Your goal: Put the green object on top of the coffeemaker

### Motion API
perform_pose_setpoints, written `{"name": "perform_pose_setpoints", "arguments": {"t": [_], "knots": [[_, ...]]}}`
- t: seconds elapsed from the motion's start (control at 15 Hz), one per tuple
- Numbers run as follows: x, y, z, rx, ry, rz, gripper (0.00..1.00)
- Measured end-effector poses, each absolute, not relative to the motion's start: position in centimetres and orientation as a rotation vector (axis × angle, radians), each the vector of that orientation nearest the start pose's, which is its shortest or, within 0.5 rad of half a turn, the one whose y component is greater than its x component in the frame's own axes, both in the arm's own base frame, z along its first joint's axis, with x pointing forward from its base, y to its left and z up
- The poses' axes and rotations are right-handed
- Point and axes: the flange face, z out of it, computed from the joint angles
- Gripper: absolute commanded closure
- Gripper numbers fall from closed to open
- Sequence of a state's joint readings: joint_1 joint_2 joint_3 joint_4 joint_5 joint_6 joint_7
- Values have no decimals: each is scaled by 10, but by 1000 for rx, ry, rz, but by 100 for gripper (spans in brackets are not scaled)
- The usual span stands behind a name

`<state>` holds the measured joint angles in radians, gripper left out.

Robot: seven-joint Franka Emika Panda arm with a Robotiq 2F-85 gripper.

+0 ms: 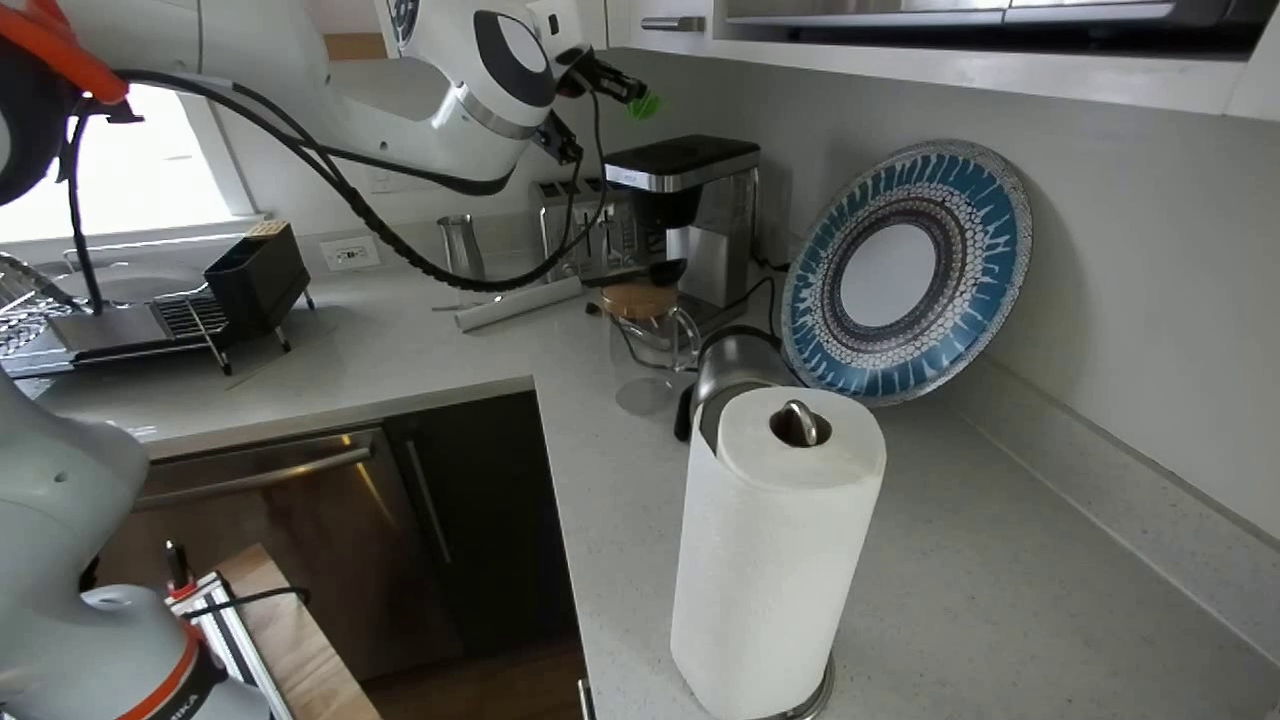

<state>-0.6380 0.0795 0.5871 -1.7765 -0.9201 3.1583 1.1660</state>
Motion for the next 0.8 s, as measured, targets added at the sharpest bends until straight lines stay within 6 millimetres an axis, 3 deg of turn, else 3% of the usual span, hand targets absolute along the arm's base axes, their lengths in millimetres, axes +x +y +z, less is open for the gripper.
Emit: {"name": "perform_pose_setpoints", "arguments": {"t": [0.4, 0.8], "knots": [[626, 13, 654, -2322, 424, -1837, 98], [652, 28, 621, -2398, 405, -1767, 98]]}}
